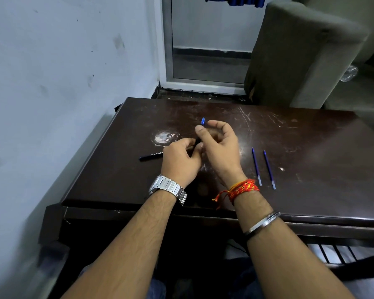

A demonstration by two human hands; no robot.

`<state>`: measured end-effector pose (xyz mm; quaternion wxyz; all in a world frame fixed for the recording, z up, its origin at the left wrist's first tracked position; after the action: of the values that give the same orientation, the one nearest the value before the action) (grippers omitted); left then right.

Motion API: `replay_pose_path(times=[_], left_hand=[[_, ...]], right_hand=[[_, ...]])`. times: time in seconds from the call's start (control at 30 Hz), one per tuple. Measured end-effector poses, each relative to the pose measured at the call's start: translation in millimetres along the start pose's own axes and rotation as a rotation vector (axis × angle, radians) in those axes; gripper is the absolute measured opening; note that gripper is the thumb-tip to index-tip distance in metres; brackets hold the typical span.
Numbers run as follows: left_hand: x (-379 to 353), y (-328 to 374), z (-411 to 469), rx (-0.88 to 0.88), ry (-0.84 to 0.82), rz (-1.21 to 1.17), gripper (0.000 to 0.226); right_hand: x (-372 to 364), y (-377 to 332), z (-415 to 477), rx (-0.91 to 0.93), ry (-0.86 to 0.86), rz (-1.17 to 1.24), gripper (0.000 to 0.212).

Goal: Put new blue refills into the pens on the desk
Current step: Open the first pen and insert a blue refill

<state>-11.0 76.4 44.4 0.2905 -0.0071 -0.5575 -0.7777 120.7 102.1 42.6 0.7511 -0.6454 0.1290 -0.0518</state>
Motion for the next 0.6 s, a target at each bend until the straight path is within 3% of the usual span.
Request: replay_pose_path(times=[0.07, 0.27, 0.4, 0.6], left_hand=[[-0.1, 0.1, 0.6, -0.015, -0.005, 0.022, 0.022], [-1.6, 0.7, -1.0, -0.012, 0.003, -0.030, 0.013], [-3.4, 1.3, -0.3, -0.024, -0.019, 0.003, 0.023], [-1.1, 5.3, -1.6, -0.040, 0.026, -0.005, 0.009]], right_hand=[[0.1, -1.0, -0.9, 0.034, 0.003, -0.052, 0.032], [-1.1, 1.9, 0.1, -0.020, 0.009, 0.037, 0.015], [3.8, -2.8, 0.2, 0.062, 0.042, -0.050, 0.030], [4.4, -0.9, 1.4, 0.013, 0.026, 0.010, 0.022]])
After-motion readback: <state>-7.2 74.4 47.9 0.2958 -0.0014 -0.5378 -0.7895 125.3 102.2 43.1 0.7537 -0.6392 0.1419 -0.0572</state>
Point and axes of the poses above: each hand's wrist, its own z-axis towards the middle knuckle, its own x-axis out of the back of the hand, y = z × x, the point moved 8 cm from there along z, towards the middle knuckle, and after that the axes turned 7 degrees about y, right-handed, at the moved point
